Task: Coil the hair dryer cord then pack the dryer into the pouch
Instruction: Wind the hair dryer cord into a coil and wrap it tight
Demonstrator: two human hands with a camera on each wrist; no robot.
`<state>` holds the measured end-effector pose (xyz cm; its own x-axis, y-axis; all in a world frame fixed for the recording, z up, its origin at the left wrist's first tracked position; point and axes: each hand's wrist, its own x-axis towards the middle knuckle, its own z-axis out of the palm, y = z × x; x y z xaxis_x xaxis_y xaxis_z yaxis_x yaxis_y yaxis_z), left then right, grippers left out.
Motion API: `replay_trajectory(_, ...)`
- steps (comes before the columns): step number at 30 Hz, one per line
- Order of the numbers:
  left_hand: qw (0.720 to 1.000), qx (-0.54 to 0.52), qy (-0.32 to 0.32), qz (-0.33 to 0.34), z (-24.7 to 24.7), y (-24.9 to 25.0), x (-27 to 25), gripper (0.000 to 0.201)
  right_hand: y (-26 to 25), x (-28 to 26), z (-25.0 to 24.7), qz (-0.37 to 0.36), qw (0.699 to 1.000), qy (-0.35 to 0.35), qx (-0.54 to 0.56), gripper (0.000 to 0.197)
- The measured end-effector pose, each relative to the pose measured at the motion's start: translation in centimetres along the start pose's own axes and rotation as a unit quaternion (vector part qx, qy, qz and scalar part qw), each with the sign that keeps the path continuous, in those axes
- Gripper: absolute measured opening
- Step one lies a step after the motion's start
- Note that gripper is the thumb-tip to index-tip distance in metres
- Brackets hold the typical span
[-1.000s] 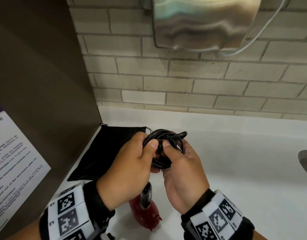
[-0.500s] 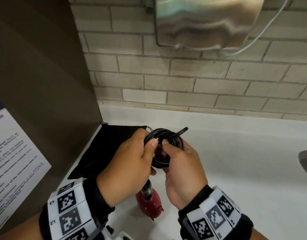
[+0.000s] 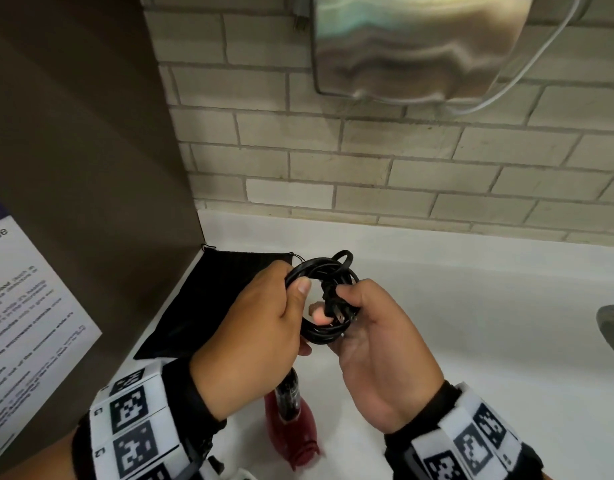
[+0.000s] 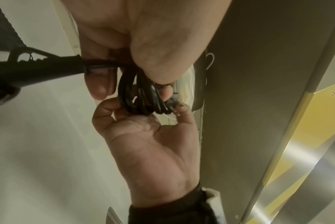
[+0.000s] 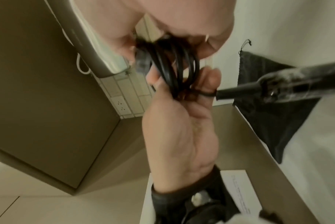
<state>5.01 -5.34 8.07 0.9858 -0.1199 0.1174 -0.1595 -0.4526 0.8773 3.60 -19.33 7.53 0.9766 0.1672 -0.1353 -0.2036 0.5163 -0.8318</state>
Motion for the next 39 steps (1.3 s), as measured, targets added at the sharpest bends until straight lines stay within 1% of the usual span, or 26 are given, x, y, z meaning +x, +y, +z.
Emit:
replay_trajectory(2, 1.0, 0.001, 0.013, 0.015, 0.0, -0.1, 0.1, 0.026, -0.4, -0.4, -0.5, 0.024, 0.998, -0.052, -0.013, 0.018)
replay_trajectory(4, 0.996, 0.057, 0.035, 0.051, 0.1, -0.3, 0.1, 0.025, -0.6, -0.7, -1.1, 0.069, 0.993, -0.087, -0.025, 0.018)
replay_trajectory(6, 0.993, 0.085, 0.045, 0.07, 0.3, -0.3, -0.1, 0.024, -1.0, -1.1, -1.5, 0.114, 0.988, -0.101, -0.029, 0.017)
replay_trajectory(9, 0.992, 0.084, 0.039, 0.082, 1.0, -0.2, -0.5, 0.021, -1.5, -1.6, -1.8, 0.168, 0.978, -0.113, -0.041, 0.022)
replay_trajectory(12, 0.994, 0.066, 0.026, 0.082, 1.4, 0.1, -0.8, 0.02, -2.6, -2.0, -2.2, 0.194, 0.968, -0.113, -0.109, 0.021)
replay_trajectory(14, 0.994, 0.063, 0.022, 0.082, 1.4, 0.3, -0.7, 0.021, -3.5, -2.1, -2.4, 0.191, 0.963, -0.109, -0.153, 0.016)
replay_trajectory(16, 0.993, 0.067, 0.044, 0.087, 1.1, 0.4, -0.3, 0.023, -3.7, -2.3, -2.3, 0.172, 0.97, -0.084, -0.153, 0.014)
replay_trajectory(18, 0.992, 0.06, 0.066, 0.085, 1.0, 0.7, 0.2, 0.024, -3.3, -2.6, -1.7, 0.142, 0.984, -0.02, -0.104, 0.03)
replay_trajectory(19, 0.992, 0.059, 0.071, 0.086, 1.0, 0.8, 0.4, 0.025, -3.0, -2.8, -1.3, 0.133, 0.988, 0.012, -0.071, 0.034)
replay_trajectory(20, 0.992, 0.06, 0.073, 0.087, 1.1, 0.9, 0.4, 0.025, -2.6, -2.9, -0.8, 0.129, 0.99, 0.037, -0.043, 0.035)
replay_trajectory(22, 0.992, 0.059, 0.073, 0.087, 1.4, 0.9, 0.4, 0.026, -1.9, -3.0, -0.4, 0.123, 0.991, 0.058, -0.015, 0.025)
replay_trajectory(24, 0.993, 0.048, 0.067, 0.08, 1.6, 0.8, 0.2, 0.024, -1.6, -2.7, -0.6, 0.119, 0.991, 0.061, 0.003, 0.009)
replay_trajectory(27, 0.997, 0.02, 0.051, 0.061, 1.5, 1.0, 0.0, 0.018, -1.4, -2.3, -1.4, 0.106, 0.993, 0.037, 0.026, 0.009)
replay_trajectory(30, 0.998, -0.047, 0.033, 0.017, 1.1, 1.1, 0.1, 0.016, -0.9, -2.0, -2.5, 0.062, 0.998, 0.013, -0.003, 0.027)
replay_trajectory(32, 0.994, -0.109, 0.004, -0.019, 1.1, 1.1, 0.1, 0.015, -0.8, -1.5, -3.3, 0.052, 0.998, 0.006, -0.019, 0.033)
replay_trajectory(35, 0.984, -0.169, -0.041, -0.043, 1.0, 1.2, 0.1, 0.014, -0.9, -0.7, -4.3, 0.044, 0.999, -0.007, 0.01, 0.041)
replay_trajectory(36, 0.981, -0.181, -0.05, -0.042, 1.0, 1.1, 0.2, 0.012, -1.0, -0.4, -4.4, 0.047, 0.999, -0.009, 0.019, 0.04)
replay_trajectory(39, 0.98, -0.191, -0.052, -0.036, 0.7, 0.8, 0.6, 0.011, -1.2, 0.0, -3.5, 0.052, 0.999, 0.016, -0.003, 0.02)
